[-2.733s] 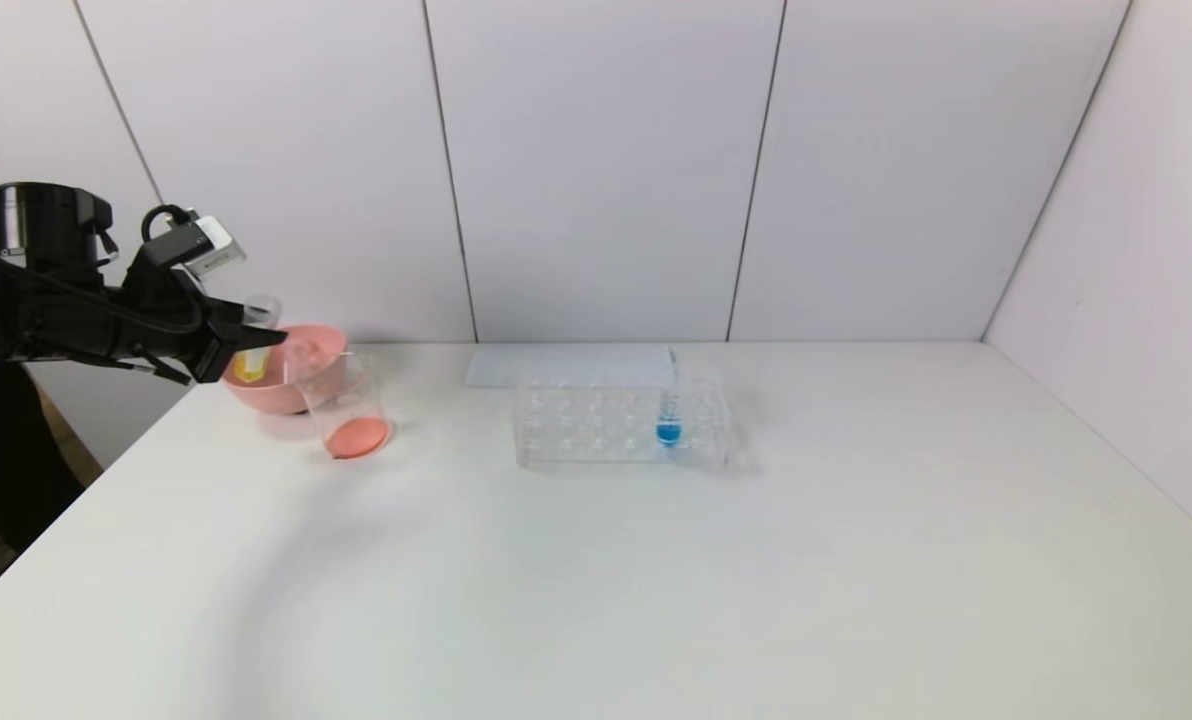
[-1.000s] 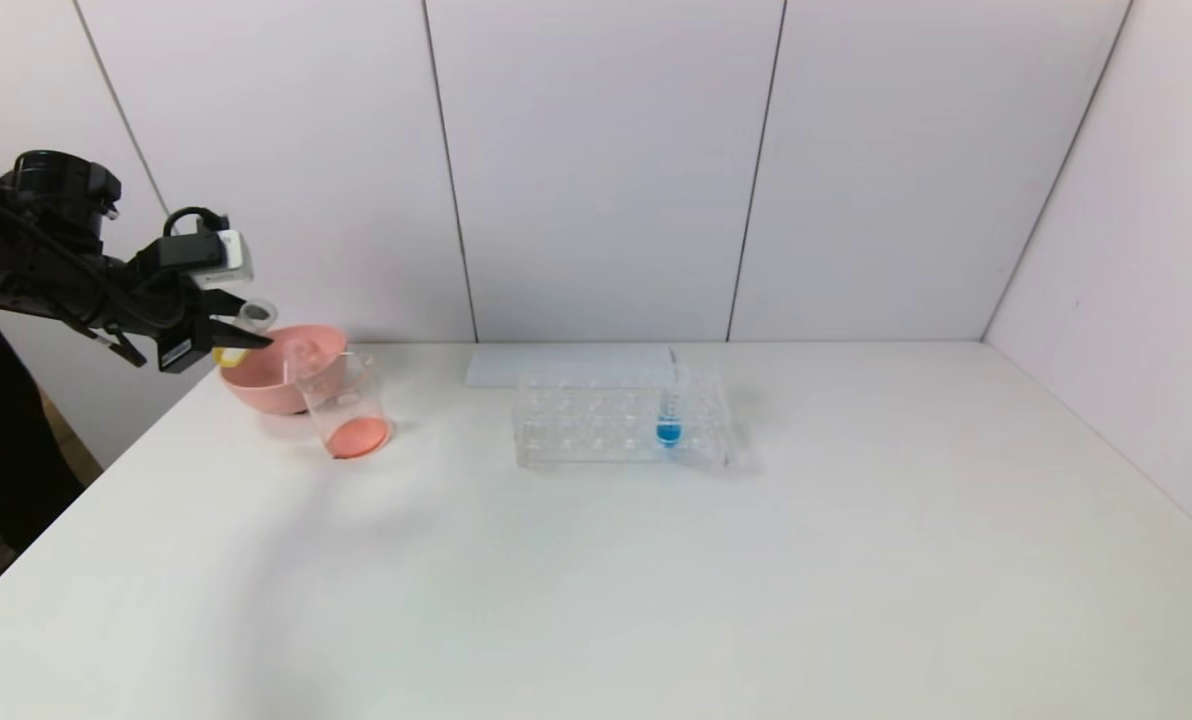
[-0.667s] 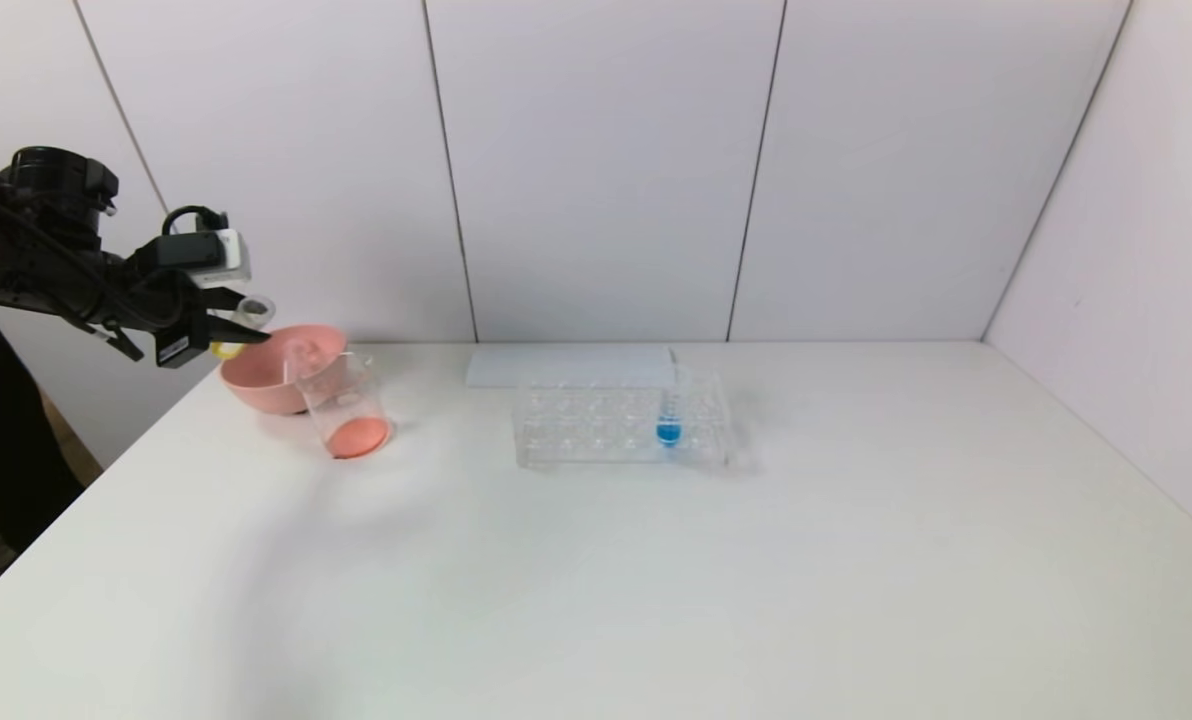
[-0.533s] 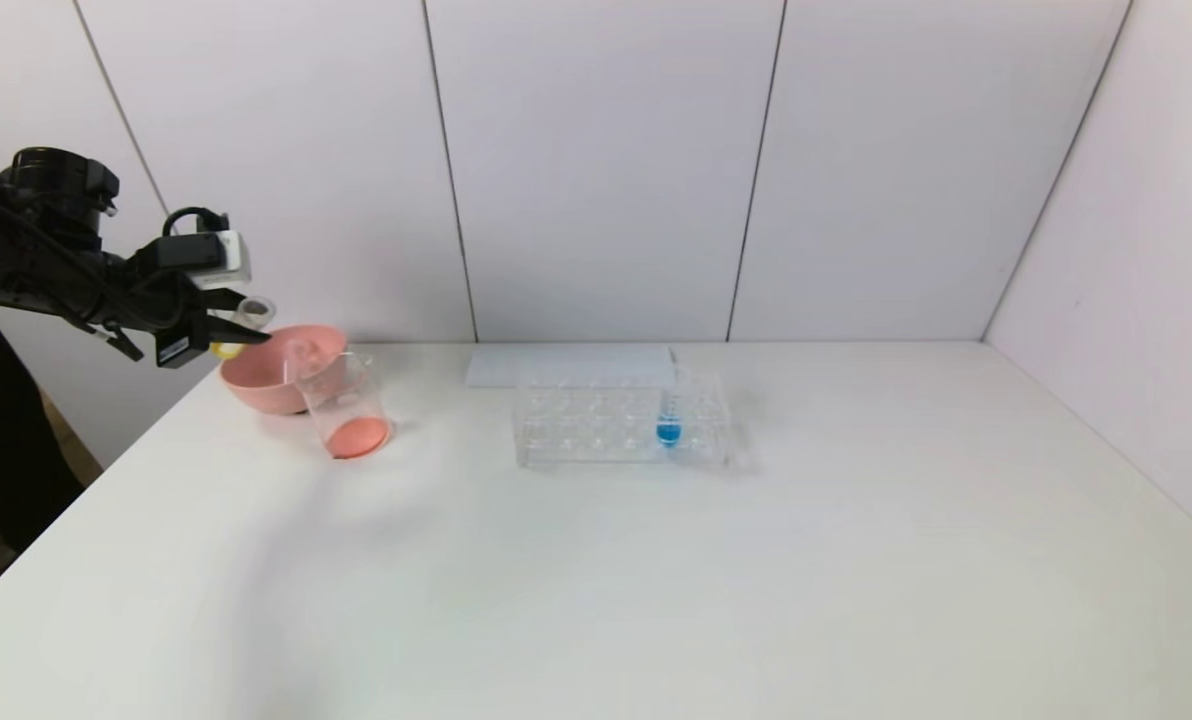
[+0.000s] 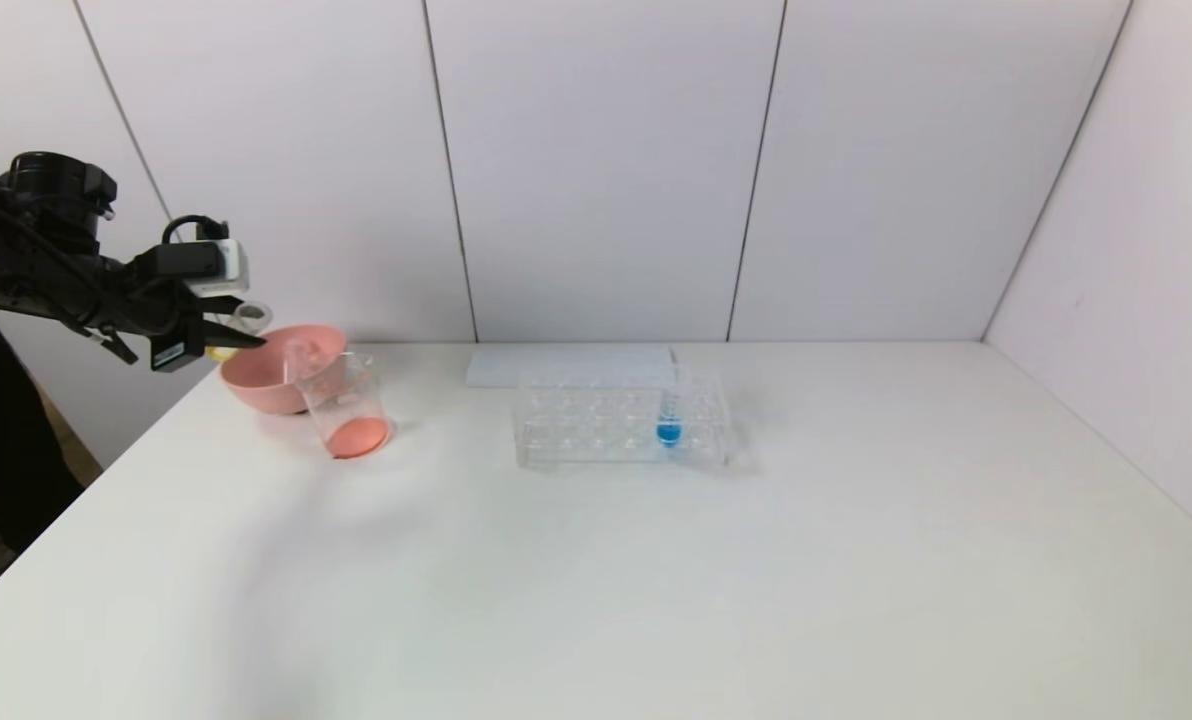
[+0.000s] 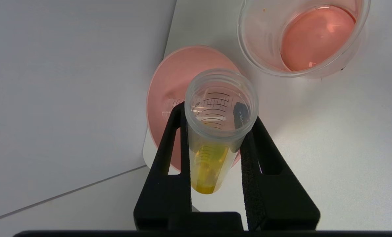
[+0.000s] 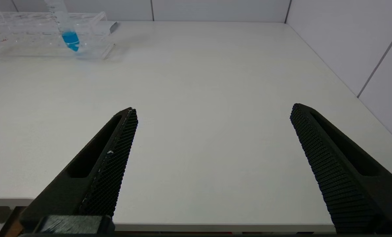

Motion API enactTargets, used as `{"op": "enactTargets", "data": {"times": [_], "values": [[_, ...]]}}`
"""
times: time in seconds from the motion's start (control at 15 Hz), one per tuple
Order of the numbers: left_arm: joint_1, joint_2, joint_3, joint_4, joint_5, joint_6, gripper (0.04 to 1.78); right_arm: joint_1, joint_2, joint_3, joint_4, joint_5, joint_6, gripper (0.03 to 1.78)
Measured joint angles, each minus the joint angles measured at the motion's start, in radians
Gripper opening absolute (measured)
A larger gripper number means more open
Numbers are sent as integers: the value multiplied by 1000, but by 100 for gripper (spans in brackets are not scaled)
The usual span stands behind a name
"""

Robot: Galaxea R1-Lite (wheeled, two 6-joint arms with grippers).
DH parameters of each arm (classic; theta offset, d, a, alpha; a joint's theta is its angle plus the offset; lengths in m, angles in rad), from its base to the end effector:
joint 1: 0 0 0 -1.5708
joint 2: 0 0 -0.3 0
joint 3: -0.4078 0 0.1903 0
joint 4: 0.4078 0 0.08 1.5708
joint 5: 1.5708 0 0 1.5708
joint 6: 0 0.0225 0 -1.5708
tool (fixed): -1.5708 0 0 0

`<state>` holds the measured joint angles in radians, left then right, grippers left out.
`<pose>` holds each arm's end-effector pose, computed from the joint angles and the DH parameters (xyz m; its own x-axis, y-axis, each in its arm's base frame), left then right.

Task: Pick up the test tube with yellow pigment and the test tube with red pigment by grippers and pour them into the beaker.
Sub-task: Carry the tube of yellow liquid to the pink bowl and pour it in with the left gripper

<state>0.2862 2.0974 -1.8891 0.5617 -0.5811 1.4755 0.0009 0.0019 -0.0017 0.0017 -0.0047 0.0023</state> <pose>0.3951 0.1034 0.2283 0.7306 -0.3572 -0.5819 0.6783 0.2825 0.6783 -0.0228 -0.0001 0.0758 1.0000 -0.0038 -0.0019 0.0038 1.0000 0.0023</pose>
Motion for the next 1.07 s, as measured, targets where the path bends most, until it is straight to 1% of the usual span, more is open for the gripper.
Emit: {"op": "enactTargets", "data": {"times": [0.27, 0.53, 0.8, 1.07], "values": [[-2, 4, -5, -6, 9, 6, 44, 0, 0, 0, 0, 0, 0, 170], [-12, 9, -26, -2, 37, 27, 44, 0, 0, 0, 0, 0, 0, 170], [-23, 13, -30, -4, 102, 62, 44, 0, 0, 0, 0, 0, 0, 170], [-36, 16, -32, -2, 106, 68, 44, 0, 0, 0, 0, 0, 0, 170]]}}
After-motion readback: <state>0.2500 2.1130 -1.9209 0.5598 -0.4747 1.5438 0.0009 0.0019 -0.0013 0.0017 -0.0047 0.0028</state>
